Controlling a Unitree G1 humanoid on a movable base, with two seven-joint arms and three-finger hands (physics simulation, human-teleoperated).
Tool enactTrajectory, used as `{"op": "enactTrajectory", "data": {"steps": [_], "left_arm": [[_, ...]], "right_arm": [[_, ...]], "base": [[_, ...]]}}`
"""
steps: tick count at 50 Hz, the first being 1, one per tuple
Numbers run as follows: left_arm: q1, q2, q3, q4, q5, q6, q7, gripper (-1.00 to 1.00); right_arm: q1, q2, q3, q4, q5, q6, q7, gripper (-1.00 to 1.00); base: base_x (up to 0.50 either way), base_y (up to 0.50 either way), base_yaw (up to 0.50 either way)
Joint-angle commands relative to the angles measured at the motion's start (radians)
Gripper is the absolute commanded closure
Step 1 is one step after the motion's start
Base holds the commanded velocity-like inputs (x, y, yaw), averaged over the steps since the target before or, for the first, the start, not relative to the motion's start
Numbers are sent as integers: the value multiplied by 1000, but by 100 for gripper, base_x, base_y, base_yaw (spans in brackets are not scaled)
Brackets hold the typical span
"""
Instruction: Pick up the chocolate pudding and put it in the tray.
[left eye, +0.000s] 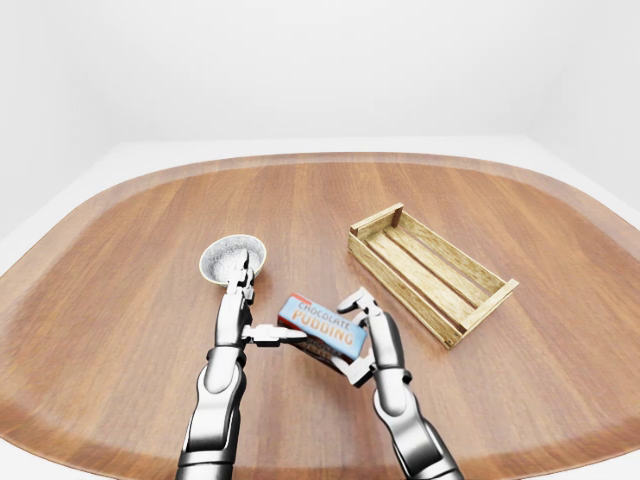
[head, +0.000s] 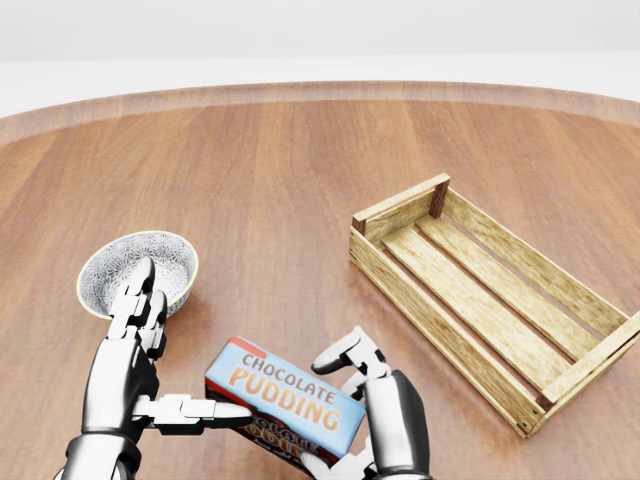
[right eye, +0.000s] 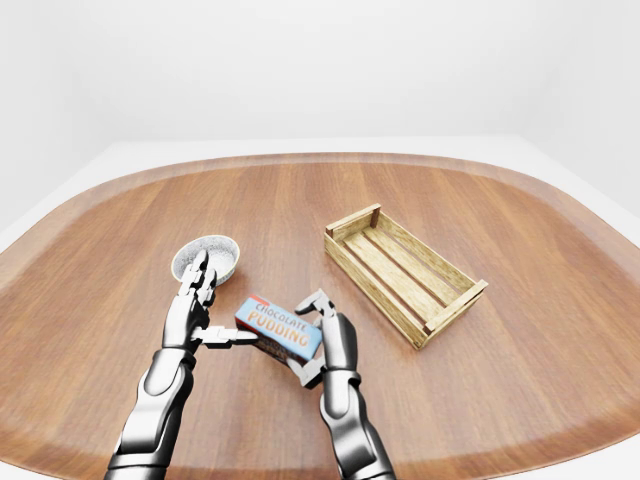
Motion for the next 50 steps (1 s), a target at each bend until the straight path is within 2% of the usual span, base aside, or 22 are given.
{"op": "enactTrajectory", "data": {"steps": [1, 15, 22, 29, 36, 46, 50], "left_arm": [[-1, -1, 1, -2, -5, 5, 2, -100], [2, -1, 0, -11, -5, 10, 1, -100], [3, -1, 1, -12, -5, 11, 0, -100], [2, -1, 1, -12, -5, 12, 0, -100], [2, -1, 1, -11, -6, 12, 0, -100], [2, -1, 1, -11, -5, 11, 0, -100], [-4, -1, 2, -2, -6, 11, 1, -100]], "right_arm": [[67, -28, 42, -208, 73, 0, 22, 100], [24, -47, -54, -315, 90, 0, 57, 100], [-80, -55, -138, -223, 92, 0, 81, 100], [-186, -82, -228, -303, 125, 0, 157, 100], [-256, -122, -293, -294, 167, 0, 182, 100], [-436, -244, -378, 0, 142, 0, 130, 100], [-527, -300, -395, 233, 127, 0, 79, 100]], "base": [[0, 0, 0], [0, 0, 0], [0, 0, 0], [0, 0, 0], [0, 0, 0], [0, 0, 0], [0, 0, 0]]}}
